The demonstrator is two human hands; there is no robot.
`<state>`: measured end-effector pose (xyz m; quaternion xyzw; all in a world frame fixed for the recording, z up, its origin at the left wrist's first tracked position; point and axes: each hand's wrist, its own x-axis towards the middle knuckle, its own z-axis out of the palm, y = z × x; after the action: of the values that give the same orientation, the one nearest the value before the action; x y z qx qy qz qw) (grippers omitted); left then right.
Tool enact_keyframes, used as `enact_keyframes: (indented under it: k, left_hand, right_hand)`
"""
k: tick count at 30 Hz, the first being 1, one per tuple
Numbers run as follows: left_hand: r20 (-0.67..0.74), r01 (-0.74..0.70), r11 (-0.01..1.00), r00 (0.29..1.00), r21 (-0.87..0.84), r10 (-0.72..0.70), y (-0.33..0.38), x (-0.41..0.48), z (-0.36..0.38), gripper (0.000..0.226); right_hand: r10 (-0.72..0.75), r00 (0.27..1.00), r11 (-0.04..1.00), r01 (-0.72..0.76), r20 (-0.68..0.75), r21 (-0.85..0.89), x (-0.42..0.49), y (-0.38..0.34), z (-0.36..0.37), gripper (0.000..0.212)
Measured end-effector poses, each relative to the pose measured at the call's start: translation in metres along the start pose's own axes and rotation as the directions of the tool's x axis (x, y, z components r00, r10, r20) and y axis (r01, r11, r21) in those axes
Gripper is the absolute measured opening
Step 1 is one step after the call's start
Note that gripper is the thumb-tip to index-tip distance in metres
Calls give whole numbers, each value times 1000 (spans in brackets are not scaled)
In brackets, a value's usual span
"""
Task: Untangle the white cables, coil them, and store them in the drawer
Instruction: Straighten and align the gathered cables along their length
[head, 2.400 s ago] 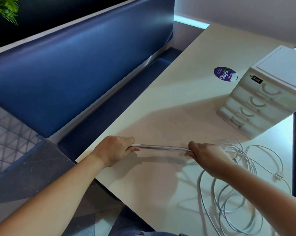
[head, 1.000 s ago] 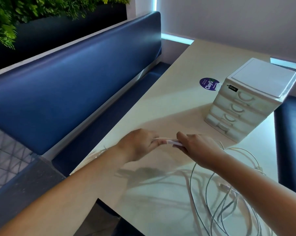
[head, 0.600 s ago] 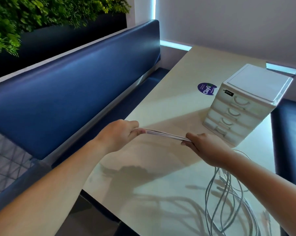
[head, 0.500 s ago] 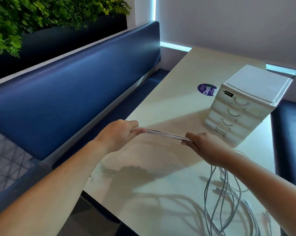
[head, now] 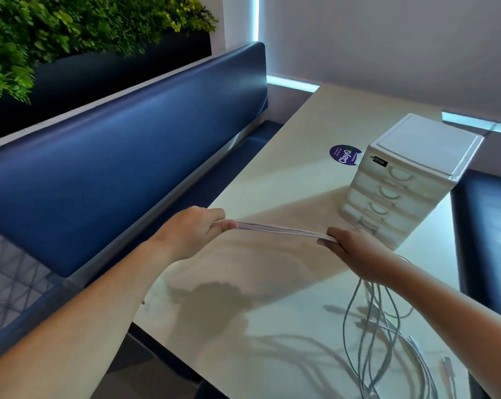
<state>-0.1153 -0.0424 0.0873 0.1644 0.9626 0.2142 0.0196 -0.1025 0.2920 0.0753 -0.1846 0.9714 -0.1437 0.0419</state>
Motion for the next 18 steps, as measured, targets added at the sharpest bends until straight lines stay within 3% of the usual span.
enact_keyframes:
  k: [6,11,14,18]
  left_hand:
    - [32,40,999,999,-10,-40,-6,-3,5,63]
    - [51,44,999,998,-5,-44,-8,-6,6,61]
    - [58,55,998,997,-23,-54,-7,-6,9,64]
    - [52,75,994,996,-75,-72,-6,-8,12,62]
  right_hand:
    - [-16,1000,999,16,7,30,-5,0,-2,37]
    - [-111,994,991,110,-14,-80,-11,1,-4,48]
    - [-35,999,989,33,-8,-146,-9,-1,-3,43]
    - [17,1000,996,-17,-1,-90,-6,-4,-6,39]
